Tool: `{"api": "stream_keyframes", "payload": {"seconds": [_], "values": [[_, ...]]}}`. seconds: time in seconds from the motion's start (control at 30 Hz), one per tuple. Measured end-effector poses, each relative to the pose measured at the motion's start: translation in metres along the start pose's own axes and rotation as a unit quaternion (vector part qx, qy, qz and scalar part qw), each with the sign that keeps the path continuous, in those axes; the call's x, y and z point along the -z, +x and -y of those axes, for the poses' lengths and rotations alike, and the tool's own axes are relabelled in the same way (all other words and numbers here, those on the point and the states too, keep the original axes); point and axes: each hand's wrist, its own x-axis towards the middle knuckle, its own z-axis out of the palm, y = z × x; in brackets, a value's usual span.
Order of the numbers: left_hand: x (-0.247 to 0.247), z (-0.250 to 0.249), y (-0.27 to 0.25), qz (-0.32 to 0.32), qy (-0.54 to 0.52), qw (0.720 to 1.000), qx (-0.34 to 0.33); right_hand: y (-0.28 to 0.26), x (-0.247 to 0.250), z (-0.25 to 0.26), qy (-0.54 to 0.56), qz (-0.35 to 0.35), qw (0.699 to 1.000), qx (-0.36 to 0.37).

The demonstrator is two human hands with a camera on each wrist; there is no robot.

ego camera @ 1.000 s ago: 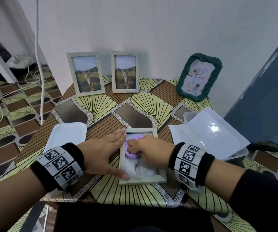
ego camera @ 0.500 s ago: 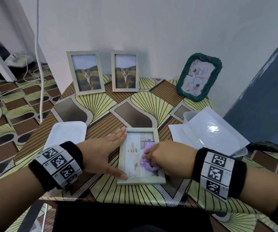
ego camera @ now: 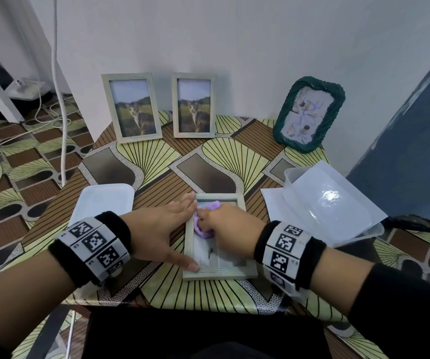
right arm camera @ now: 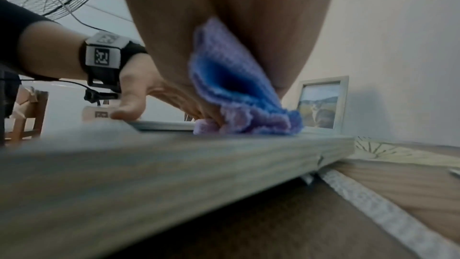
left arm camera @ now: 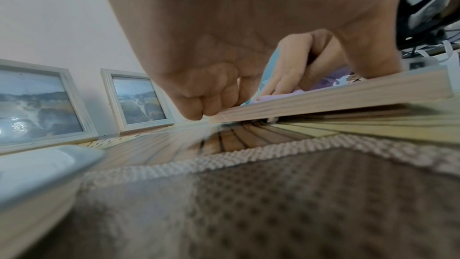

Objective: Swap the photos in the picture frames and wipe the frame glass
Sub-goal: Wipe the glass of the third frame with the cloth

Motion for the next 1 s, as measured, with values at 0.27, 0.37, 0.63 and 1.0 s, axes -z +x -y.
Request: {"api": "stream_keyframes", "payload": {"seconds": [0.27, 0.37, 0.63, 1.0], "values": [[0.000, 0.001, -0.001, -0.001, 0.033, 0.999, 0.002, -0.041, -0.032, 0.006, 0.094, -0.033, 0.991, 0.092], [0.001, 0.000, -0.002, -0.002, 0.022, 1.000, 0.003, -0.051, -0.028, 0.005, 0.086, -0.053, 0.990, 0.094], [0.001, 0.001, -0.002, 0.005, -0.002, 1.000, -0.002, -0.042, -0.018, -0.015, -0.017, -0.043, 0.999, -0.004], [-0.001, 0.001, 0.002, -0.015, -0.004, 1.000, 0.001, 0.009, 0.004, -0.015, -0.008, -0.034, 0.998, -0.043]]}}
